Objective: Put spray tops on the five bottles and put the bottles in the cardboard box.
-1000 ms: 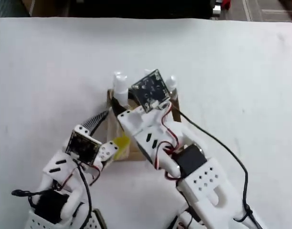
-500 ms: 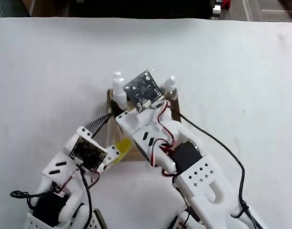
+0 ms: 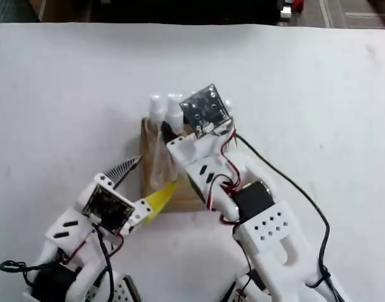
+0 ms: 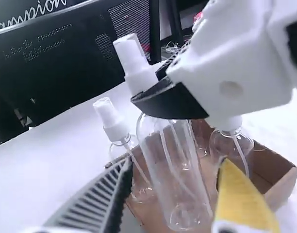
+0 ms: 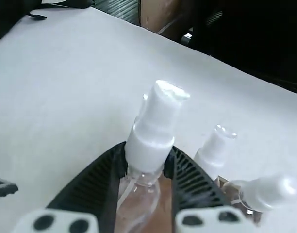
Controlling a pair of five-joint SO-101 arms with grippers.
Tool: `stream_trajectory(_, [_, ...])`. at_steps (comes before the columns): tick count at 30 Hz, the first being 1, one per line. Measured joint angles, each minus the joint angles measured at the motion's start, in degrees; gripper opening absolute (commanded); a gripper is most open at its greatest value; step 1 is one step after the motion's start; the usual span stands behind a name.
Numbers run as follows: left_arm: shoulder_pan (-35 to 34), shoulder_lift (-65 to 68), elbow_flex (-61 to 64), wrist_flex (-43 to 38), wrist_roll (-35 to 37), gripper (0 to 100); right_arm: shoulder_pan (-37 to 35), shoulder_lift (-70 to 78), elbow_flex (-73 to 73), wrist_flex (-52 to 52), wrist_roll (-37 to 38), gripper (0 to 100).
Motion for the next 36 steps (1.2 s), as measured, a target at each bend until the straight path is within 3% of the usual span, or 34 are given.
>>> stream_trajectory(7, [-21.0, -0.7, -8.7, 1.4, 11.6, 9, -0.1, 0.0, 3.4, -0.1, 0.0, 1.7])
stream_trajectory(12, [-30.5, -0.7, -3.7, -6.9, 19.3, 9, -0.2, 0.0, 7.4, -4.6, 1.4, 1.7])
stream_trajectory(18, [-32.4, 0.3, 3.6, -16.3, 22.7, 9, -2.6, 0.0, 14.6, -15.7, 8.5, 1.7])
stream_trajectory(29, [-32.7, -0.2, 5.7, -18.5, 22.9, 9, -4.5, 0.0, 16.0, -21.4, 12.2, 1.7])
stream_trajectory(36, [-32.7, -0.2, 5.7, -19.1, 22.9, 9, -9.0, -9.3, 26.3, -26.4, 21.5, 1.7])
